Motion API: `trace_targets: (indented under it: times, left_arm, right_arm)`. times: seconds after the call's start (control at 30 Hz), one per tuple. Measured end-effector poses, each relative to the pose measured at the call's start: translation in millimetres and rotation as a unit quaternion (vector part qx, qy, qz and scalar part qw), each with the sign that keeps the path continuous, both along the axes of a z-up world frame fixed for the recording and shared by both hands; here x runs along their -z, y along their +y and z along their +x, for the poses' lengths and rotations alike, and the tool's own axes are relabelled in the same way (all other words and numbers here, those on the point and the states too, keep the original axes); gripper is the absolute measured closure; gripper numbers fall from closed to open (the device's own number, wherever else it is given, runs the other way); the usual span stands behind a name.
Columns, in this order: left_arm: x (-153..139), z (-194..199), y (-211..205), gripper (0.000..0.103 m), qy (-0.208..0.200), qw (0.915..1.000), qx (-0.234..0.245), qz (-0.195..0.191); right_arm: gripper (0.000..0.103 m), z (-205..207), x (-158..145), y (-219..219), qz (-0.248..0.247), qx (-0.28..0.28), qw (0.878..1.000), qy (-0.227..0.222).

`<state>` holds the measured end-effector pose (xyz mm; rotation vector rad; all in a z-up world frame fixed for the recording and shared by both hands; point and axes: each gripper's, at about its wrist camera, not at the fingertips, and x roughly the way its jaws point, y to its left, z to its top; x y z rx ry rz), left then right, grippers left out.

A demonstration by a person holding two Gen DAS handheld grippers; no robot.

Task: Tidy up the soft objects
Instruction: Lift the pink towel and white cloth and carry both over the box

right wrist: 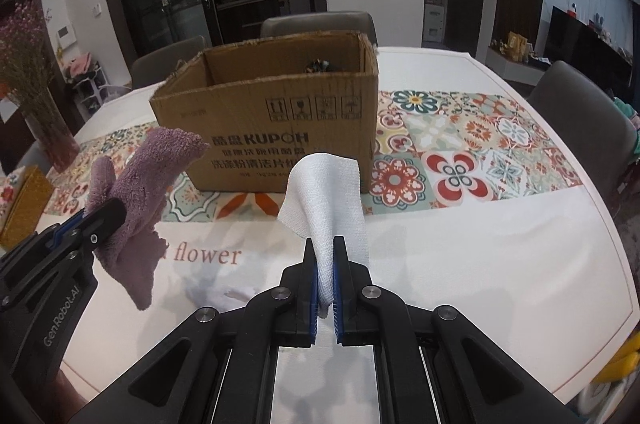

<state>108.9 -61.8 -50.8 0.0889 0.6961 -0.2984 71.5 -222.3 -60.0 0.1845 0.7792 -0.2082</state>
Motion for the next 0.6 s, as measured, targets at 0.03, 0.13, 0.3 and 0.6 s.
trace_targets:
  times: [0.03, 0.13, 0.3, 0.6]
  left_arm:
    - [-3.1, -0.3, 0.9, 0.090, -0.002, 1.0000, 0.000, -0.002]
    - [-12.7, -1.4, 2.2, 0.090, -0.008, 1.0000, 0.000, -0.005]
    - [-29.4, -3.2, 1.3, 0.090, -0.022, 0.9997, 0.003, -0.012]
    - [-42.5, 7.0, -1.6, 0.091, -0.019, 0.9996, 0.010, -0.020]
  right_arm:
    - [0.096, -1.3, -5.3, 0.2, -0.002, -0.001, 1.000, -0.006]
    - [0.096, -4.1, -17.5, 0.5, -0.005, -0.002, 1.000, -0.019]
    - [0.096, -4.6, -31.8, 0.8, -0.003, -0.008, 0.999, -0.032]
    - [0.096, 5.9, -41.5, -2.7, 0.006, -0.015, 0.999, -0.041]
